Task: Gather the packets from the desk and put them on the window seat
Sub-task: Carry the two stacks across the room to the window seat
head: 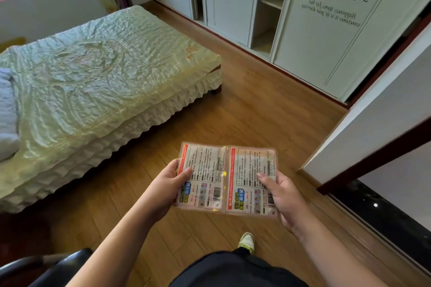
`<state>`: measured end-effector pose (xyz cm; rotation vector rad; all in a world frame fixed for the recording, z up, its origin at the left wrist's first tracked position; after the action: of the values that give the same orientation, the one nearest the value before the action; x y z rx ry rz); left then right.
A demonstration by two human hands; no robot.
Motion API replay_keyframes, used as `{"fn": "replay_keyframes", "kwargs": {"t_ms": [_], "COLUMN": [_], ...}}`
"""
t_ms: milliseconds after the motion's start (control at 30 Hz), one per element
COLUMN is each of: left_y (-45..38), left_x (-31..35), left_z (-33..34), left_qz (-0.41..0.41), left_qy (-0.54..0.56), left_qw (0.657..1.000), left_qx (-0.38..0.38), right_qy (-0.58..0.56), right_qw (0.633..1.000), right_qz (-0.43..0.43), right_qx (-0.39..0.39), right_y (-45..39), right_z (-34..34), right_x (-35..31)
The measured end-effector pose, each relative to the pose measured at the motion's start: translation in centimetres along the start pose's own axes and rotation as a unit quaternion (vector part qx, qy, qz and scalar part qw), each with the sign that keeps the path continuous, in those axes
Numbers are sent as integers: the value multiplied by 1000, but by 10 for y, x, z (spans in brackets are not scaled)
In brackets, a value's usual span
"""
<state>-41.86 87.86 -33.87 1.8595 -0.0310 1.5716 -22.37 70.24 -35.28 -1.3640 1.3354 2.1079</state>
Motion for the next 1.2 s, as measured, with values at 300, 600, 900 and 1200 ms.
{"fn": "replay_keyframes", "kwargs": {"t_ms": [300,600,900,1200], "left_y": [-63,-135,-256,-361], "left_x": [50,81,134,200], "left_z": [62,80,71,69], "left_qz": [-5,-30,-29,-30], "left_qy": [38,69,94,76], "left_qw": [999,997,995,996], "left_qx": [6,-7,-29,-48], "right_qy": [4,1,37,38], "right_qw": [1000,1000,999,997], "right_qz": [0,15,-11,-34], "right_qx": [-15,1,33,54], "right_y": [-87,-158,-253,-326], "right_z": [-18,-5,49,99], "right_x": [-68,-96,-157,-212]}}
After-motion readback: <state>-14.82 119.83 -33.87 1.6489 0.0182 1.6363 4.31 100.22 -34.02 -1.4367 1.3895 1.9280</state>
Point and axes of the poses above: each hand's wrist, its own y-axis away from the middle knuckle, its own z-axis out of the palm, x = y × z, the point moved 8 cm from there along -y, towards the middle knuckle, and after that the axes turned 14 degrees about x, right-handed, at the moved point
